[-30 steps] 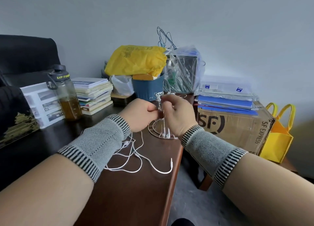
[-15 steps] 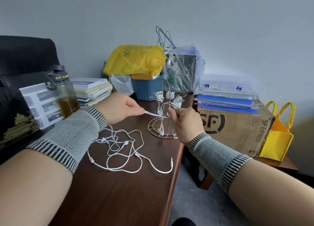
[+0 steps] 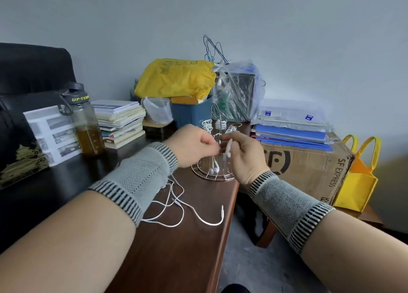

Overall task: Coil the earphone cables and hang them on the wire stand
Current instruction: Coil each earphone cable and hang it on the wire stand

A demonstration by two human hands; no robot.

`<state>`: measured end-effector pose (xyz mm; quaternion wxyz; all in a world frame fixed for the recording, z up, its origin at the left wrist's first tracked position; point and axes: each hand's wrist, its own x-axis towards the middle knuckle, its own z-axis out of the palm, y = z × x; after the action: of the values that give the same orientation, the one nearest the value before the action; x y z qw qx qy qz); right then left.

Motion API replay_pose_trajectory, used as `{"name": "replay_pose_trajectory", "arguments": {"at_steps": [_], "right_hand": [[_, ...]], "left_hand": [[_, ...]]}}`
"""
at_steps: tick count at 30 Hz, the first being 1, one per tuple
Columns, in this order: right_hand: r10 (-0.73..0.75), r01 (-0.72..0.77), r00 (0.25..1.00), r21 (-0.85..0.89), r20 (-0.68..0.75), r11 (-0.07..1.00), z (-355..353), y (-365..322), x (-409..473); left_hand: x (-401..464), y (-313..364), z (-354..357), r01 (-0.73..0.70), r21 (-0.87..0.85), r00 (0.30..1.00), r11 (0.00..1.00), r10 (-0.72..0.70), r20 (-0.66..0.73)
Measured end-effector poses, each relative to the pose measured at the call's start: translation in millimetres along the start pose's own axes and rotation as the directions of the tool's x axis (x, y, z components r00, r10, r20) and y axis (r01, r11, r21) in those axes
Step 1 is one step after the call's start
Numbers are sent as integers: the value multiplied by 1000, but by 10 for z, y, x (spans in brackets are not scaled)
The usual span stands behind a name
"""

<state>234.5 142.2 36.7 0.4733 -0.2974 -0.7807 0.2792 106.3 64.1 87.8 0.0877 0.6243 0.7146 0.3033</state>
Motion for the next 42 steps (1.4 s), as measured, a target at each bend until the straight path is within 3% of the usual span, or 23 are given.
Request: {"name": "replay_pose_trajectory", "arguments": {"at_steps": [1,3,5,7,10,13,16,19,23,26,29,32,34,36,38,40,42], "right_hand": [[80,-75,996,174,-24,982,-5,-20,12],[243,-218,970,483,10,848,-49,-66,23],[333,-372,925,606,180,704,-105,-71,12],[330,-480,872,501,362,720,-111,-30,-22],[265,-366,873,190,409,911,-92,67,-36],[240,-245,924,-22,297,969,-204,107,-4],[330,-328,943,-50,41,943,-318,235,64],[445,-460,876,-52,-185,886,-368,384,134],[512,-543,816,-52,-267,838,-359,447,140],[545,-555,808,20,-223,832,-289,439,127],[552,-547,828,76,-96,834,-247,429,93],[471,-466,882,-112,16,878,-235,336,62],[340,-334,940,-194,-3,922,-214,209,64],[187,-186,982,-122,-1,975,-166,37,53],[90,-93,992,26,90,995,-89,-127,36],[64,-92,977,133,203,987,-18,-229,23],[91,-124,968,134,233,983,-9,-229,32]], "left_hand": [[3,10,55,-11,-11,1000,1000,11,3],[-2,-1,120,-20,-14,1000,1000,20,7],[-27,-25,149,-21,-8,1000,1000,21,3],[-39,-67,174,-8,-1,999,1000,8,-31],[-60,-131,154,29,21,998,999,-28,-49],[-98,-249,-14,96,39,993,995,-92,-74],[-121,-453,-279,180,29,967,983,-172,-186],[-118,-690,-512,259,-45,912,965,-260,-319],[-120,-927,-659,298,-226,797,927,-372,-476],[-141,-946,-616,264,-323,766,909,-401,-503],[-140,-855,-516,216,-430,800,876,-411,-436],[-113,-686,-388,224,-432,873,874,-376,-309],[-81,-511,-286,206,-380,923,902,-308,-231],[-63,-306,-175,145,-323,964,935,-207,-168],[-27,-164,-81,78,-254,982,964,-118,-149],[9,-96,-27,45,-195,982,980,-79,-171],[25,-94,-19,54,-168,981,984,-84,-177]]}}
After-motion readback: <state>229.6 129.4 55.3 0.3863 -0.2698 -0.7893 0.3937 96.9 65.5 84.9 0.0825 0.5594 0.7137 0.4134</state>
